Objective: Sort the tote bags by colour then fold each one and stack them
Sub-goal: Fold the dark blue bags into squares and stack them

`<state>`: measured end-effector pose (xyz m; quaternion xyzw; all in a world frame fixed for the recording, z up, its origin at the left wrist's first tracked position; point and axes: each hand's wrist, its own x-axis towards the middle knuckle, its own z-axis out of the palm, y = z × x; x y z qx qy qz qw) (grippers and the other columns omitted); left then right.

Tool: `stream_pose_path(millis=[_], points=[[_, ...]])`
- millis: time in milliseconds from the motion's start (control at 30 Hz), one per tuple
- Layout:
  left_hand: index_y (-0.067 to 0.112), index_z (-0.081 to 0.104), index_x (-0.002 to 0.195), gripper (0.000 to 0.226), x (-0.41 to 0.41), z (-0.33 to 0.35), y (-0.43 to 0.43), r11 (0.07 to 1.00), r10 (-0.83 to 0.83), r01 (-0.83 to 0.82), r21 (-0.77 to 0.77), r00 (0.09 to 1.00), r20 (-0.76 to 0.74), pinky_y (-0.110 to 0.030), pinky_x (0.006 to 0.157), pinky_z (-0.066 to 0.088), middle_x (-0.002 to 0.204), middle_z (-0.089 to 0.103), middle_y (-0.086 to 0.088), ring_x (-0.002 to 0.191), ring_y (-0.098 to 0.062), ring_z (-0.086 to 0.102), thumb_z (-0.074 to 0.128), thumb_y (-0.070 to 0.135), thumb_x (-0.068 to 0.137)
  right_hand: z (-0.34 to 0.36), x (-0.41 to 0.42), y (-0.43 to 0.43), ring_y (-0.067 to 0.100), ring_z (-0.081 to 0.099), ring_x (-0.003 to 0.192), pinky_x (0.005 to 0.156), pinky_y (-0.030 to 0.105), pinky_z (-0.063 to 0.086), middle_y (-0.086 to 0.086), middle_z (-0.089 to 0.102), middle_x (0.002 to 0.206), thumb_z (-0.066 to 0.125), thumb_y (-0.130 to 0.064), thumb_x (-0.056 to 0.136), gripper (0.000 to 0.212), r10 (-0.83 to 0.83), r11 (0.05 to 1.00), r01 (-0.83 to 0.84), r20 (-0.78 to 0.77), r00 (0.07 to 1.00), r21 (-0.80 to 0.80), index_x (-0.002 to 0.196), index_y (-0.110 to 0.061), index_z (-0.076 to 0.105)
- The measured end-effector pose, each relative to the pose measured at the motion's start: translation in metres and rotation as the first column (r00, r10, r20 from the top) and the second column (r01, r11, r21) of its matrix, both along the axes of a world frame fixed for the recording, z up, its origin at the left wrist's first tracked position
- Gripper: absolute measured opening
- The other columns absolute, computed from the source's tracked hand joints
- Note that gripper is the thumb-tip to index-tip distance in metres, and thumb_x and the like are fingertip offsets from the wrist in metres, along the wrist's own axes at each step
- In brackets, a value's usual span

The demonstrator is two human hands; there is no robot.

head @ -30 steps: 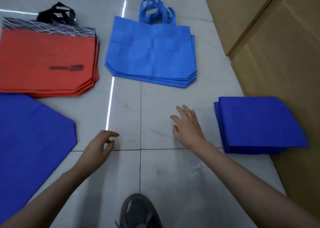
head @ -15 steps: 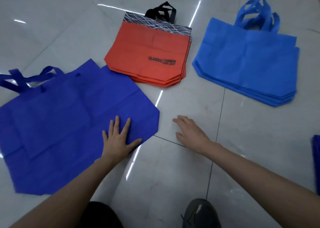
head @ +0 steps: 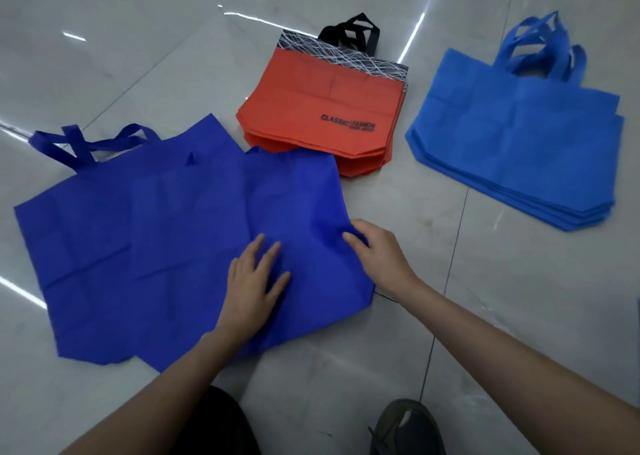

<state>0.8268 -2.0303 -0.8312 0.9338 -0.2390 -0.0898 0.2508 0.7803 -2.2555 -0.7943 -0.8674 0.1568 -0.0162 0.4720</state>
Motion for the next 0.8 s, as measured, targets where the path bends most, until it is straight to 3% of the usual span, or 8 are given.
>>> stream_pose_path(millis=[67,167,300,400,533,633,733,800], points=[[0.004,0.04,0.139,0.06,0.016,0.004,0.014,0.935,0.355,-0.354,-0.026,0.931,0.085,-0.055,0.109,0.024,0.148,0.024,-0.026,0.134,-0.041,0.028,0.06,0.031,0.09,0.004,-0.004,-0.001,0.016,0.064,0.093,0.081,0.039,0.051,-0.001,0.069,0.102,0.051,-0.018,0.097,0.022,0.051,0.999,-0.051,0.051,0.997,0.0,0.111,-0.01,0.066],[0.001,0.025,0.144,0.075,0.037,0.012,0.044,0.702,0.711,-0.707,0.084,0.702,-0.039,-0.055,0.111,0.014,0.15,0.013,-0.029,0.139,-0.042,0.014,0.062,0.035,0.087,0.004,-0.011,0.0,0.011,0.065,0.092,0.081,0.038,0.052,-0.003,0.07,0.1,0.051,-0.017,0.098,0.021,0.07,0.995,-0.074,0.075,0.995,0.061,0.11,-0.011,0.067],[0.002,0.023,0.141,0.087,0.055,0.014,0.078,0.462,0.871,-0.874,0.149,0.416,-0.26,-0.056,0.105,0.026,0.143,0.024,-0.029,0.131,-0.044,0.026,0.065,0.049,0.081,-0.005,-0.012,0.007,0.016,0.064,0.089,0.08,0.041,0.051,0.002,0.07,0.097,0.051,-0.015,0.097,0.02,0.07,0.997,-0.073,0.104,0.992,0.03,0.106,-0.007,0.068],[0.001,0.042,0.129,0.072,0.066,0.013,0.102,0.333,0.885,-0.942,0.051,0.293,-0.362,-0.052,0.101,0.036,0.132,0.045,-0.023,0.12,-0.041,0.042,0.063,0.052,0.082,-0.011,-0.009,0.01,0.022,0.063,0.084,0.076,0.044,0.05,0.007,0.068,0.092,0.05,-0.015,0.097,0.02,0.111,0.991,-0.098,0.149,0.983,-0.091,0.103,-0.005,0.067],[0.007,0.053,0.108,0.032,0.067,0.026,0.111,0.384,0.806,-0.903,-0.193,0.43,-0.406,-0.032,0.088,0.039,0.12,0.052,-0.011,0.097,-0.022,0.048,0.056,0.034,0.092,-0.003,-0.008,0.02,0.024,0.06,0.064,0.053,0.039,0.051,0.005,0.063,0.078,0.041,-0.024,0.095,0.032,0.39,0.861,-0.274,0.212,0.896,-0.428,0.099,-0.006,0.068],[0.006,0.05,0.109,0.034,0.065,0.038,0.105,0.452,0.774,-0.853,-0.261,0.521,-0.361,-0.034,0.086,0.039,0.117,0.049,-0.014,0.096,-0.024,0.048,0.052,0.036,0.094,0.0,-0.008,0.029,0.021,0.057,0.056,0.044,0.033,0.048,0.003,0.061,0.074,0.041,-0.023,0.092,0.032,0.476,0.781,-0.286,0.232,0.848,-0.555,0.1,-0.009,0.068],[0.011,0.044,0.088,0.023,0.064,0.047,0.092,0.521,0.707,-0.781,-0.344,0.62,-0.339,-0.028,0.075,0.034,0.087,0.045,0.002,0.078,-0.014,0.042,0.05,0.033,0.096,0.009,-0.008,0.022,0.016,0.063,0.077,0.066,0.027,0.049,0.001,0.069,0.093,0.047,-0.02,0.095,0.025,0.147,0.951,-0.049,0.308,0.94,-0.304,0.108,-0.009,0.066],[0.01,0.045,0.098,0.026,0.065,0.054,0.077,0.574,0.648,-0.726,-0.379,0.685,-0.331,-0.028,0.075,0.035,0.092,0.047,0.002,0.084,-0.016,0.044,0.053,0.034,0.094,0.012,-0.015,0.005,0.007,0.061,0.08,0.07,0.022,0.047,-0.006,0.067,0.095,0.051,-0.017,0.096,0.017,-0.123,0.985,0.149,0.246,0.962,-0.092,0.107,-0.014,0.064]])
